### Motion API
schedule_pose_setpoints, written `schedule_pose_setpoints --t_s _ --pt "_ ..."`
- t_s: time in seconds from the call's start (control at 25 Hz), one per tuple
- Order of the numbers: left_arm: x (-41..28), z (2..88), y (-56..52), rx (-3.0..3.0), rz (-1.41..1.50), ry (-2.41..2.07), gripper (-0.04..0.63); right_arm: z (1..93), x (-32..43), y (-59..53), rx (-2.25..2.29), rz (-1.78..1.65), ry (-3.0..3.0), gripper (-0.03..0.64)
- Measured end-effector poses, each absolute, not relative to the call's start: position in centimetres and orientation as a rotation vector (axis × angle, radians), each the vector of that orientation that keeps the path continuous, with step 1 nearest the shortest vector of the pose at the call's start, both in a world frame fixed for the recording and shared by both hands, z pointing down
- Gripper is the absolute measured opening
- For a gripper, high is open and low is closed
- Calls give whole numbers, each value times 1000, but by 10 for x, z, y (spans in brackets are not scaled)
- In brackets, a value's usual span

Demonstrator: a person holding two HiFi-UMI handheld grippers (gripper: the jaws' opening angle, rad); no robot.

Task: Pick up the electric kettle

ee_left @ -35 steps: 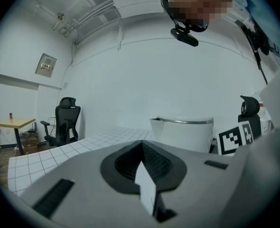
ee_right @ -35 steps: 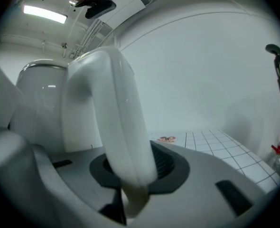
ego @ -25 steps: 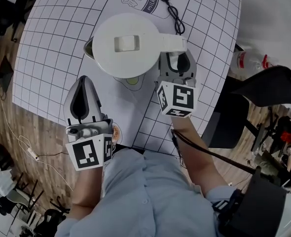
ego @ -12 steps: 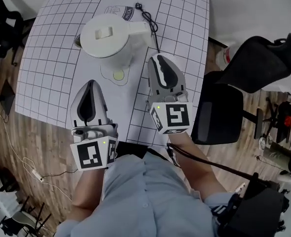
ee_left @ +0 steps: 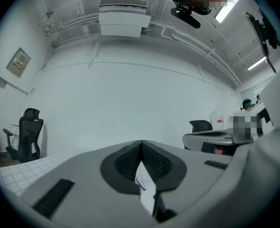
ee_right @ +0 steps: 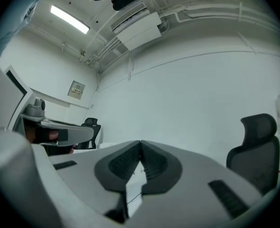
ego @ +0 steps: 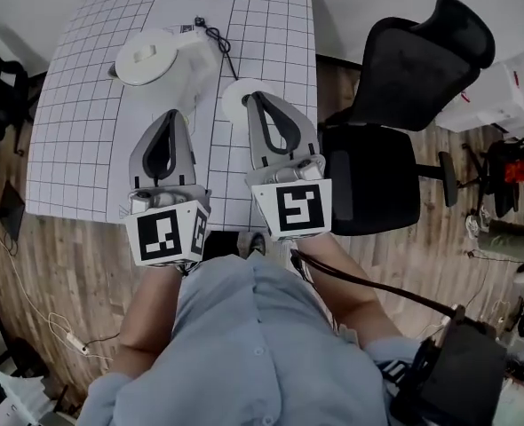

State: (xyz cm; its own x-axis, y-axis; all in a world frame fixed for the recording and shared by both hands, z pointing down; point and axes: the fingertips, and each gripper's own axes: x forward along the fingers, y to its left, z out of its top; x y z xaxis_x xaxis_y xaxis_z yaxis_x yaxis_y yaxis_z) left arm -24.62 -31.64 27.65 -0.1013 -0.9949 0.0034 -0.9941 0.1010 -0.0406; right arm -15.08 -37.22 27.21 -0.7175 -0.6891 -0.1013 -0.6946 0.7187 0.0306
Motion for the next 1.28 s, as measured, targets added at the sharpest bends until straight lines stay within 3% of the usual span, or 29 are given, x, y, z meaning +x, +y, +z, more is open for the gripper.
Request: schedule_pose_setpoints --t_s 0.28,1.28 --pt "-225 260 -312 -2096 -59 2235 0 270 -113 -363 -1221 114 2858 2" --pt "-222 248 -316 -2082 -40 2204 0 251 -112 -361 -1177 128 2770 0"
